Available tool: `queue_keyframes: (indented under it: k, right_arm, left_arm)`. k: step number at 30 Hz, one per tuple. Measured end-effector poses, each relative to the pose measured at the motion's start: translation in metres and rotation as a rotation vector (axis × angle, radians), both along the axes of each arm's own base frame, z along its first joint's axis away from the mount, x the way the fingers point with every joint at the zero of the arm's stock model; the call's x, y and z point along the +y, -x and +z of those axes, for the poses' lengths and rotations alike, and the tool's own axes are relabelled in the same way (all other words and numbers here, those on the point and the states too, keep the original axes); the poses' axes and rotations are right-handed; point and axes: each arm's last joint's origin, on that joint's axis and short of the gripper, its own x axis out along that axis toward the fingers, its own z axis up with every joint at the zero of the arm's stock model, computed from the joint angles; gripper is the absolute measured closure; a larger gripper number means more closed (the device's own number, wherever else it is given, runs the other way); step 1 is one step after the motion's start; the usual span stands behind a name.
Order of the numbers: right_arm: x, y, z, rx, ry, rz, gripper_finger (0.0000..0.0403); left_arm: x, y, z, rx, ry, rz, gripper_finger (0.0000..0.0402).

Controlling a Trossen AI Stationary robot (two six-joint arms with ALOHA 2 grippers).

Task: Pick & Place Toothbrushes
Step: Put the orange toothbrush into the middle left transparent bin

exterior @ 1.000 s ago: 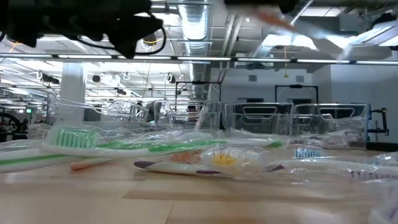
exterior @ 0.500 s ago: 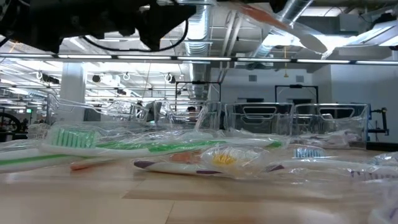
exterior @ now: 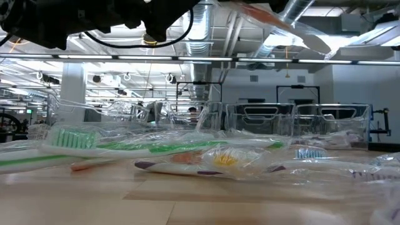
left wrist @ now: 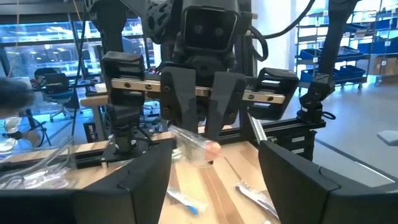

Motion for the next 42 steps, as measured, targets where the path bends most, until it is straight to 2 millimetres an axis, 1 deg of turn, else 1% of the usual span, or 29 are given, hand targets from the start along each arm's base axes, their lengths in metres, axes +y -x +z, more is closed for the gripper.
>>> queue_keyframes:
  k: [12,20,26,33,37,42]
  right_arm:
    - [-0.004,-0.003,0.0,0.006,-0.013,0.007,0.0392]
    - [-0.009,-0.006,0.0,0.011,-0.016,0.006,0.0392]
    - [-0.013,-0.008,0.0,0.015,-0.021,0.003,0.0392]
    - [-0.014,-0.008,0.0,0.017,-0.022,0.011,0.0392]
    - [-0.015,-0.009,0.0,0.022,-0.022,0.022,0.0392]
    - [-0.015,-0.009,0.0,0.024,-0.014,0.025,0.0392]
  left_arm:
    - [0.006,-0.002,0.0,0.002,-0.001,0.022,0.0213]
    - [0.012,-0.004,0.0,0.002,-0.002,0.033,0.0231]
    - [0.012,-0.004,0.0,0.002,0.0,0.014,0.0245]
    - [0.012,-0.004,0.0,0.004,-0.002,0.014,0.0267]
    - [0.012,-0.004,-0.001,0.009,-0.003,0.034,0.0293]
    - [0.012,-0.005,-0.002,0.021,-0.008,0.037,0.035]
